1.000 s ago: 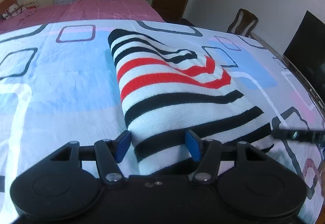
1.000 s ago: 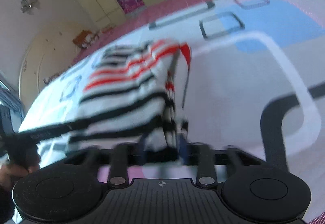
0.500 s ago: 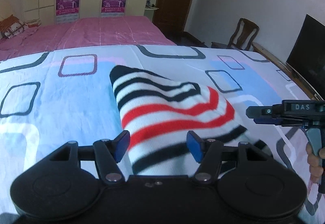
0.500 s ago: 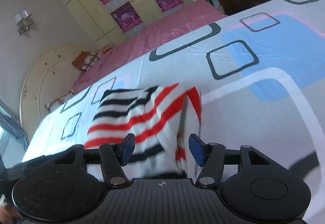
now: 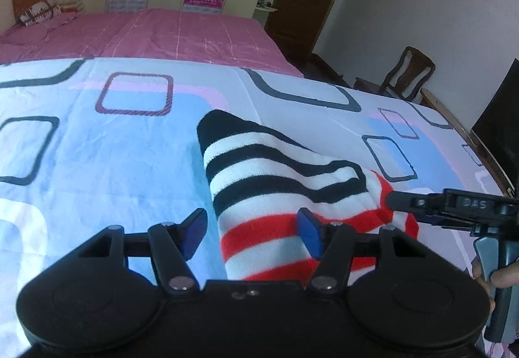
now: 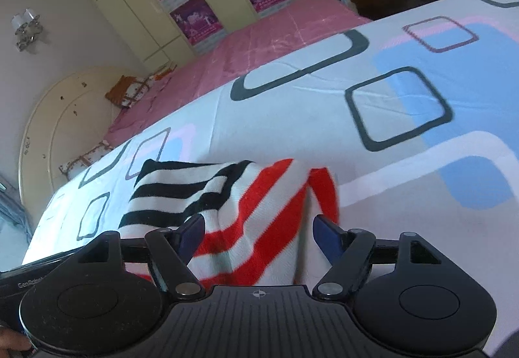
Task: Fold small clothes
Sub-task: 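Press and tuck the folded sweater bundle with both tools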
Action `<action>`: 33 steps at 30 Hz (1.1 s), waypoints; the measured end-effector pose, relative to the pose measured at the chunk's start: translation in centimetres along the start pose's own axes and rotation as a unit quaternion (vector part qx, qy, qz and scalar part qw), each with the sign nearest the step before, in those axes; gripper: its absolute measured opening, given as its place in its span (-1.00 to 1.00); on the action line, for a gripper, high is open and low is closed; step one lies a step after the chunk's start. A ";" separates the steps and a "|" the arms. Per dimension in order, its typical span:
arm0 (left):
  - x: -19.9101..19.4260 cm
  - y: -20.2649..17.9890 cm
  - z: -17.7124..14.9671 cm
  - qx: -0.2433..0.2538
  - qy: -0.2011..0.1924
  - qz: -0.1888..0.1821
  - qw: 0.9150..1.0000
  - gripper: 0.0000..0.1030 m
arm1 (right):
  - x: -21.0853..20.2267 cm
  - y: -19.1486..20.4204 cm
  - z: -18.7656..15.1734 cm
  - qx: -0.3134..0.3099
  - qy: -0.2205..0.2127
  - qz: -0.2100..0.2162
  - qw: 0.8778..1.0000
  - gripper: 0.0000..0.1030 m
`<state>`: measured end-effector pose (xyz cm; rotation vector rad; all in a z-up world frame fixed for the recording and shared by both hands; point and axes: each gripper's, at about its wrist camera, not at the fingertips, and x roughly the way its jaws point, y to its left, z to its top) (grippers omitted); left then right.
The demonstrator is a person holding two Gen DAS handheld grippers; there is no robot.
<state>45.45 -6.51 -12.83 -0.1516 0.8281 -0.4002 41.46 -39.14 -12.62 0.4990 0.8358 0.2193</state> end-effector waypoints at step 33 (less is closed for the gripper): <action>-2.7 -4.3 -2.2 0.082 -0.060 0.025 0.995 0.12 | -3.6 2.1 -1.9 -0.108 -0.071 -0.051 0.990 -0.70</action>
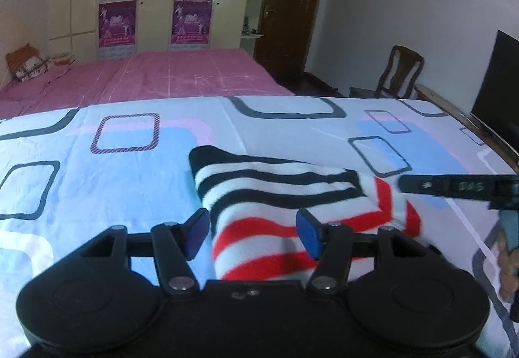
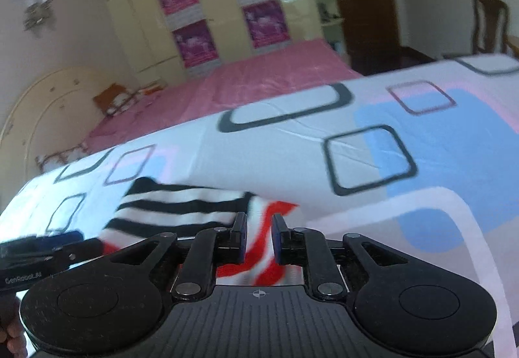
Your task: Fold small clothes
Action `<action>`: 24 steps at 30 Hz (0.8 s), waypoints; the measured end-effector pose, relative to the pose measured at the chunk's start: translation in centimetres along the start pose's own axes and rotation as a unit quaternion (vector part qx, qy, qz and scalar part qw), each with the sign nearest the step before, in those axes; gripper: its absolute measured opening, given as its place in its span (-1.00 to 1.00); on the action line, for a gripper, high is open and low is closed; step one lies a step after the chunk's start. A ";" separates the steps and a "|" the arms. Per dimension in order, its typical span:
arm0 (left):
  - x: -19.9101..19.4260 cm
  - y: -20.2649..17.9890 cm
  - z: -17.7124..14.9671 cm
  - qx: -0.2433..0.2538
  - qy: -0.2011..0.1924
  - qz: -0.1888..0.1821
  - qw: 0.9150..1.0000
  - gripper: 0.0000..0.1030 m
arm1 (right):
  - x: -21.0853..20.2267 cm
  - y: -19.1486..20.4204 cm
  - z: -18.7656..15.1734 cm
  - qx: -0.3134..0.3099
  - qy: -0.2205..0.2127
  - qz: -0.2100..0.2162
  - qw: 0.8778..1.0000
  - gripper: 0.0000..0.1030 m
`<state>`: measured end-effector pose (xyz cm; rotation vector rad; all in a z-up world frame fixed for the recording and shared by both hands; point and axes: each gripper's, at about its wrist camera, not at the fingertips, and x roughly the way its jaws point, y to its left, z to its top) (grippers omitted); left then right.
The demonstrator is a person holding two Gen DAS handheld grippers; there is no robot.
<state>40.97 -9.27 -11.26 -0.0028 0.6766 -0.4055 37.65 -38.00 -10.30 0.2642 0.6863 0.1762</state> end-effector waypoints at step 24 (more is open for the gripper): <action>-1.3 -0.3 -2.4 -0.021 0.041 0.006 0.999 0.30 | -1.9 1.3 -3.6 -0.020 0.021 0.005 1.000 -0.69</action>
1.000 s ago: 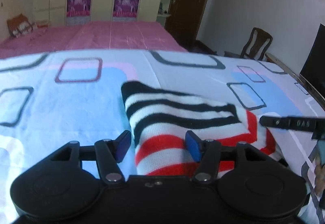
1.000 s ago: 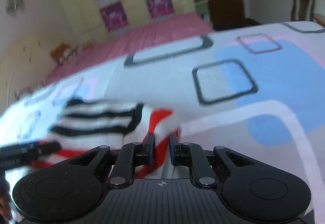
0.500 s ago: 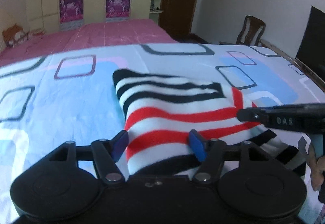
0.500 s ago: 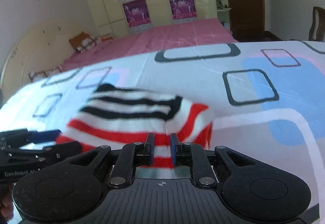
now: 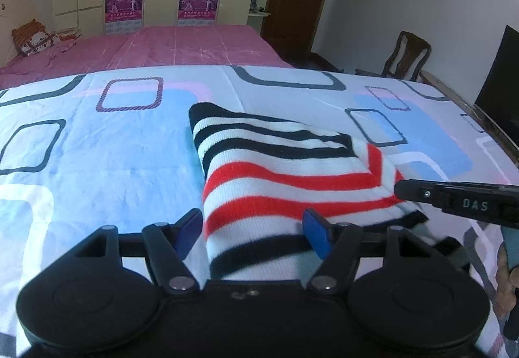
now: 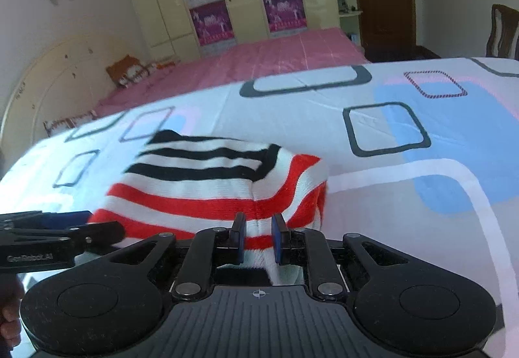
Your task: Fold small clothes
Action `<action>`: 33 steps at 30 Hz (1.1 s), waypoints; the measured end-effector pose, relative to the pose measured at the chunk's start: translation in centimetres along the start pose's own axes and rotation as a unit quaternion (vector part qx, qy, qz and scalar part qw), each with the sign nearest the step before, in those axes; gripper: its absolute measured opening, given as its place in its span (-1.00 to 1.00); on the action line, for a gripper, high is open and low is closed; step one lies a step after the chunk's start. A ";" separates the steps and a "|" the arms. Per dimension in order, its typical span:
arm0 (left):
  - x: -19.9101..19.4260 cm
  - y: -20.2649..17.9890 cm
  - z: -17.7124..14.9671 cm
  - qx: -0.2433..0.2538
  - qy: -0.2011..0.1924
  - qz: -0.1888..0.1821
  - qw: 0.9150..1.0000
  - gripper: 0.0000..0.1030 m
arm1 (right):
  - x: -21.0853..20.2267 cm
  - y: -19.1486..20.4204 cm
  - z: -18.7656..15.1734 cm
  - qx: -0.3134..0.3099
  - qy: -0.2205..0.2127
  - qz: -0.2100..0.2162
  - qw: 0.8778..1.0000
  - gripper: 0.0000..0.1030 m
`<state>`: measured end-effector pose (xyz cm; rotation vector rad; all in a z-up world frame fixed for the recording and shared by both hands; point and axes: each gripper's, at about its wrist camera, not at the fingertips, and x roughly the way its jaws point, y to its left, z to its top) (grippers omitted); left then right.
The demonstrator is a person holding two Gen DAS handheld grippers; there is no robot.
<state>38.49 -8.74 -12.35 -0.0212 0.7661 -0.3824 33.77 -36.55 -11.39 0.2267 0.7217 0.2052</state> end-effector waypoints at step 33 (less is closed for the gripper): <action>-1.9 0.5 -4.8 -0.006 0.052 -0.037 0.998 0.13 | -4.5 -2.4 -8.3 0.088 0.053 -0.028 0.994 -0.06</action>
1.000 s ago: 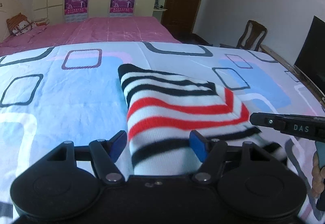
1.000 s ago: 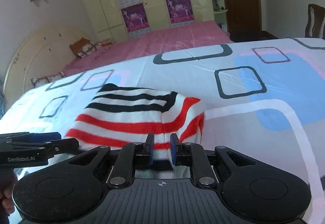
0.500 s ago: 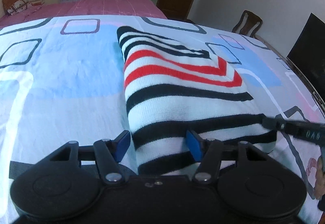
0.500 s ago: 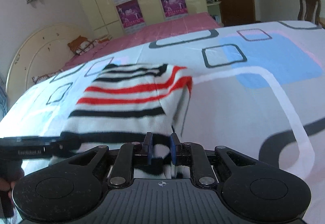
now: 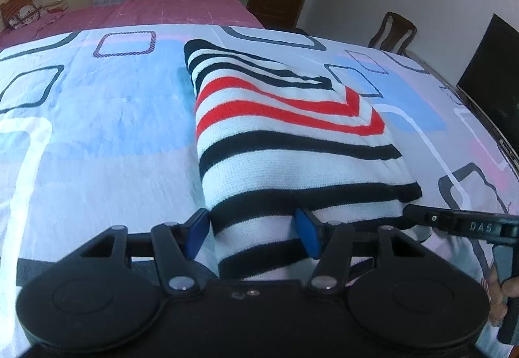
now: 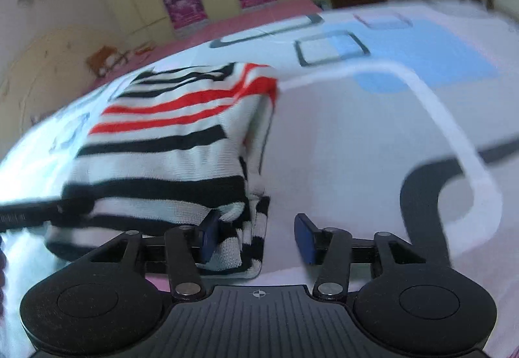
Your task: Fold small clothes
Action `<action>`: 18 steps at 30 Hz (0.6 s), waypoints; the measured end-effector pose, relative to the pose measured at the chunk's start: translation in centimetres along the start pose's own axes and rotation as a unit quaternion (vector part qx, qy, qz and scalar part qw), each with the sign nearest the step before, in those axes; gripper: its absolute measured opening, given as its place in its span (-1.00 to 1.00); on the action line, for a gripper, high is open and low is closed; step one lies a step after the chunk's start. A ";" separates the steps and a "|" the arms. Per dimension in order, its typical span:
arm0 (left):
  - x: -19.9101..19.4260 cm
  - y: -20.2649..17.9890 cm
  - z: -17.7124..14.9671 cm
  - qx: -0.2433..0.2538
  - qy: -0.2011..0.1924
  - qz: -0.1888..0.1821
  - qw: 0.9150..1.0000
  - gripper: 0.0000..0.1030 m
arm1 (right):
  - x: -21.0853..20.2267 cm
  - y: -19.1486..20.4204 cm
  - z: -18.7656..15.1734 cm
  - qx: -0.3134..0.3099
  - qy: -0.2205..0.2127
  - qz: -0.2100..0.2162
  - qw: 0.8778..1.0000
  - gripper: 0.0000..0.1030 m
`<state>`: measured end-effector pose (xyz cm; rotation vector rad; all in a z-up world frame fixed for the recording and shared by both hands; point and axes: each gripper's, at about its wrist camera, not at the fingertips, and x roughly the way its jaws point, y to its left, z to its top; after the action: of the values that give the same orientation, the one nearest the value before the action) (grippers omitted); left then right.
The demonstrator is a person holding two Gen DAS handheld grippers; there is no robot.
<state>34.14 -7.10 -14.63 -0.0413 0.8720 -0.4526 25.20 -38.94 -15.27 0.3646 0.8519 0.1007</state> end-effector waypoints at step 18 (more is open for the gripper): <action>-2.9 0.8 2.0 0.015 -0.023 -0.031 0.999 0.62 | -4.3 4.6 0.9 -0.017 -0.039 -0.072 0.996 0.45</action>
<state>34.34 -5.50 -11.37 -0.0510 0.8196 -0.5202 23.36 -35.90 -10.02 0.2723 0.7953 -0.0320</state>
